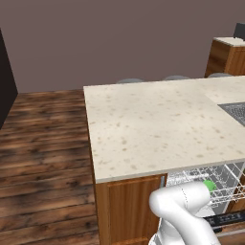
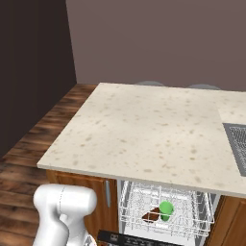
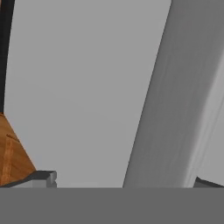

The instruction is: Pick up the cup and bowl from the counter, place them in the dishwasher, and close the dishwasher door.

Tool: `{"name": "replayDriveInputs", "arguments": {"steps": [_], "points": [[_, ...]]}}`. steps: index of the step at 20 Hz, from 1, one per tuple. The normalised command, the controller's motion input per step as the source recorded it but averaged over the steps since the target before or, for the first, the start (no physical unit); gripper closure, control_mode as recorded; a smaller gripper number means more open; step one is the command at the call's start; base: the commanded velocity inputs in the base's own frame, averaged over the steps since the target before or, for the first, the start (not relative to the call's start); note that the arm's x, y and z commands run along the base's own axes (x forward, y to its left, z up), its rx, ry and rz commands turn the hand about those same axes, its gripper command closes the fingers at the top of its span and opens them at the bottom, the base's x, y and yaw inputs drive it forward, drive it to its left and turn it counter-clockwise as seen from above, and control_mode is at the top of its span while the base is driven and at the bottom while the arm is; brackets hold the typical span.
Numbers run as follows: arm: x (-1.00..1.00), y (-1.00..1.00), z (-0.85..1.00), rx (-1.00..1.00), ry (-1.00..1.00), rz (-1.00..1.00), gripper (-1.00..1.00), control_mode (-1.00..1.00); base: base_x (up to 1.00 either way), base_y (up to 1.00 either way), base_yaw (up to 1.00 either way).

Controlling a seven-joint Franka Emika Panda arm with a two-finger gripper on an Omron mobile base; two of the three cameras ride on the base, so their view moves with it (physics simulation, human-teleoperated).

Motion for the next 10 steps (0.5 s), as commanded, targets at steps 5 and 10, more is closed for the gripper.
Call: {"name": "replayDriveInputs", "arguments": {"steps": [5, 10], "points": [[1.00, -0.31, -0.05, -0.14, 0.00, 0.00, -1.00, -1.00, 0.00, 0.00, 0.00], [1.00, -0.27, -0.08, -0.16, 0.00, 0.00, -1.00, -1.00, 0.00, 0.00, 0.00]]}}
